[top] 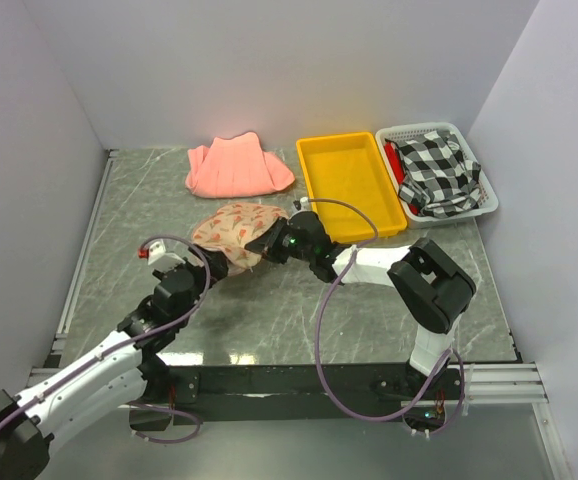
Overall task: Place the bra in the laundry bag and zip it closed
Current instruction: Adjust the bra in the laundry bag, then zip the zipper on the laundry bag.
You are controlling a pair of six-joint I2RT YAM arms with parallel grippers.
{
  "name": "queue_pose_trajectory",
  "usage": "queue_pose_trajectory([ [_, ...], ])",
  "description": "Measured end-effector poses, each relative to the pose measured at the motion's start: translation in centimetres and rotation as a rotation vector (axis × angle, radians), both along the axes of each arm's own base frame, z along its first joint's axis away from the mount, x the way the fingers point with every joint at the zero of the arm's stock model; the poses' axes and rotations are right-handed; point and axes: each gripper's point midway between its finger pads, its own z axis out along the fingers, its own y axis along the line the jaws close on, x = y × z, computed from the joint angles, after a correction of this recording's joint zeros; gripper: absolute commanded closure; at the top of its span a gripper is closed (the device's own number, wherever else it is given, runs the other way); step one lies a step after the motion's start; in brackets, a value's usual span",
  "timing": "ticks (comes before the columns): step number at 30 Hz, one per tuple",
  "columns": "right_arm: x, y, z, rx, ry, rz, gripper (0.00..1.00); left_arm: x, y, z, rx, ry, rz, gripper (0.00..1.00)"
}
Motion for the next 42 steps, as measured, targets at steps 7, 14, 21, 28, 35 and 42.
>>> queue_pose_trajectory([
  [7, 0.8, -0.6, 0.1, 0.0, 0.0, -0.019, 1.0, -1.1, 0.9, -0.8, 0.008, 0.044, 0.01, 0.04],
  [14, 1.5, -1.1, 0.1, -0.001, 0.001, -0.035, 1.0, -1.7, 1.6, -0.6, 0.007, 0.044, 0.027, 0.03],
  [21, 1.7, -1.3, 0.1, 0.0, 0.002, -0.039, 1.0, -2.1, 2.0, -0.3, 0.017, 0.05, 0.03, 0.06],
  [28, 2.1, -1.5, 0.3, 0.003, 0.0, -0.049, 1.0, -2.6, 1.1, 0.2, -0.016, 0.048, -0.031, 0.07],
  [35, 2.8, -1.0, 1.8, 0.041, -0.004, -0.048, 1.0, -2.9, -2.0, 0.7, -0.071, 0.025, -0.157, 0.06],
  [42, 3.2, -0.7, 2.7, 0.043, 0.012, -0.053, 1.0, -3.5, -6.6, -0.1, -0.011, 0.011, -0.309, 0.09],
])
